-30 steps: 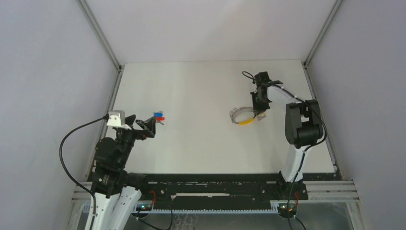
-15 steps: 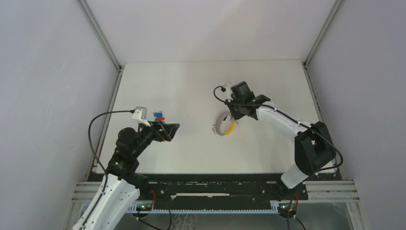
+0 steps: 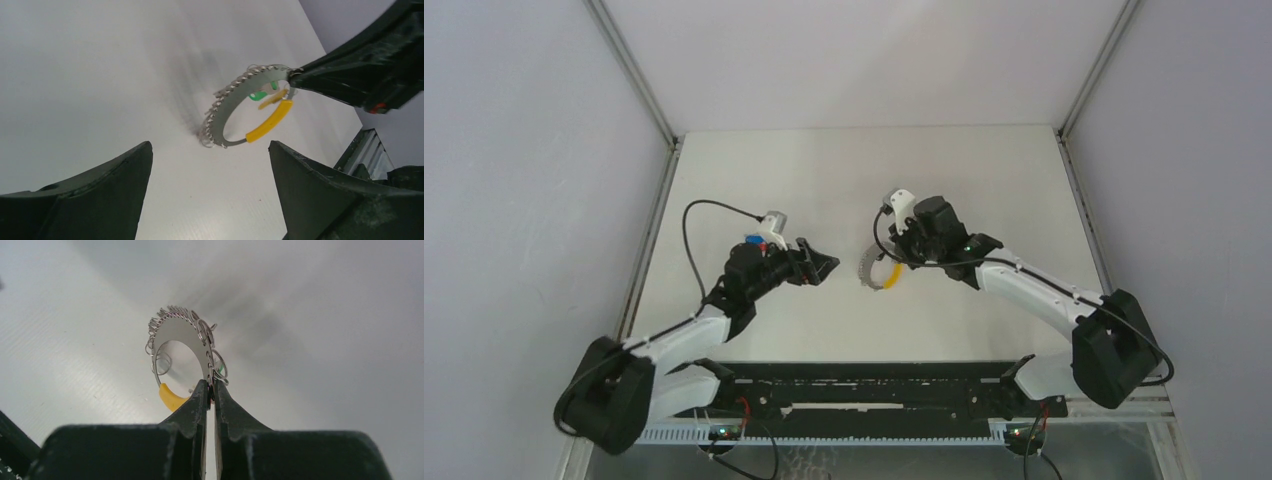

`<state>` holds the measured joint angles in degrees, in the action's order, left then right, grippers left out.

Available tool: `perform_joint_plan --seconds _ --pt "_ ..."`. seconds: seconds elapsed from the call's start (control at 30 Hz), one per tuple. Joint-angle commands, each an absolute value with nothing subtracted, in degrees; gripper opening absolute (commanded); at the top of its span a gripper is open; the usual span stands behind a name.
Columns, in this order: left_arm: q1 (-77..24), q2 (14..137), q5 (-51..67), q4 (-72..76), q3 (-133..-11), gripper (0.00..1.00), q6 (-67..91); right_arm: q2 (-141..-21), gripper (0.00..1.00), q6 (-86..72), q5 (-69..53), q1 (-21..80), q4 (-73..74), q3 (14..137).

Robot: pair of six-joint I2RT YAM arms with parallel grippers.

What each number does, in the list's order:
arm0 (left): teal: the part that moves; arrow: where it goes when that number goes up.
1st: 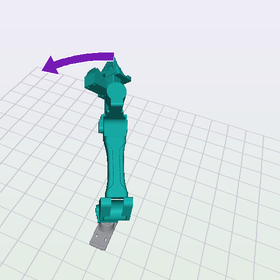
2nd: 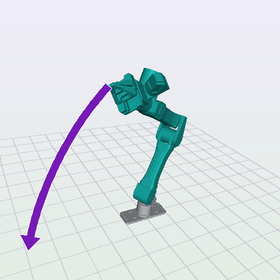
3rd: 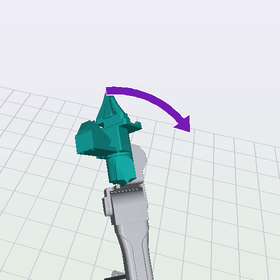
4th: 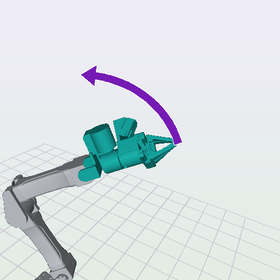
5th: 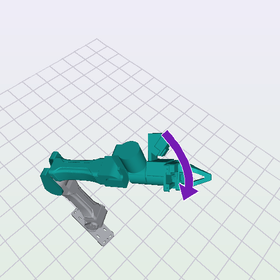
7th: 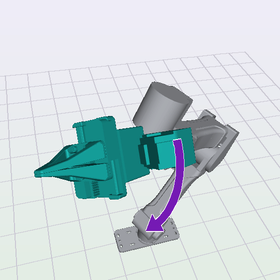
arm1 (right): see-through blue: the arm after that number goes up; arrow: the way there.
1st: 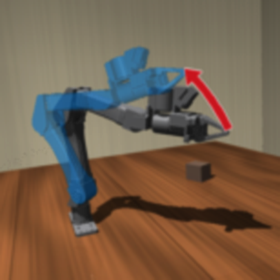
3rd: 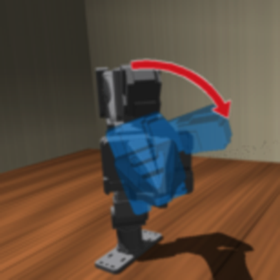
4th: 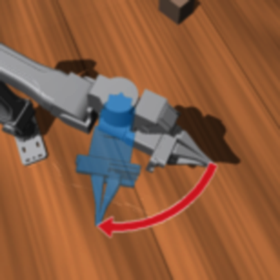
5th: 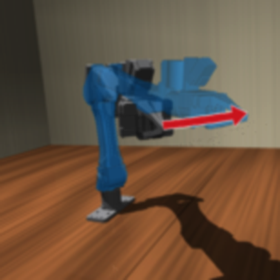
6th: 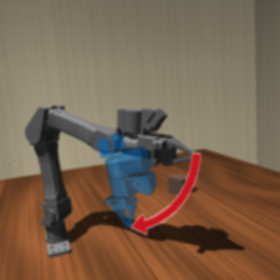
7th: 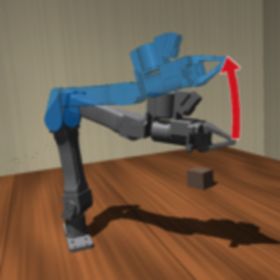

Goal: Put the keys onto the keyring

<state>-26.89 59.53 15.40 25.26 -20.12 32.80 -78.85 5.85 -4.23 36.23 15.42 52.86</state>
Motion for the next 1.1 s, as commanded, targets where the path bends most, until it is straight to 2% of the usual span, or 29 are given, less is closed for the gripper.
perform_joint_plan --seconds 0.0,0.33,0.57,0.8,0.83,1.0,1.07 --pt "-27.31 70.22 20.3 44.09 -21.91 0.89 32.35 -74.01 0.0 7.45 -8.3 36.96 5.9 50.99" --pt "-27.27 91.08 32.56 65.65 -26.1 0.76 32.75 -72.82 0.0 7.87 -11.7 37.97 3.7 49.4" --pt "-27.25 96.51 37.51 72.12 -27.75 0.69 33.78 -71.13 0.0 7.43 -13.96 38.06 2.38 48.79" --pt "-27.3 96.93 40.71 75.77 -27.06 0.6 33.94 -68.78 0.0 7.4 -14.28 38.06 1.8 47.75" --pt "-27.25 96.68 41.16 75.88 -26.96 0.57 33.93 -68.49 0.0 7.27 -14.36 38.08 1.42 47.42" --pt "-27.29 94.17 41.91 76.81 -25.17 0.3 33.79 -67.15 0.0 6.95 -14.23 38.09 0.63 46.23" --pt "-27.27 92.29 41.31 76.3 -24.26 0.22 33.34 -66.39 0.0 6.76 -13.86 38.08 0.34 45.35"
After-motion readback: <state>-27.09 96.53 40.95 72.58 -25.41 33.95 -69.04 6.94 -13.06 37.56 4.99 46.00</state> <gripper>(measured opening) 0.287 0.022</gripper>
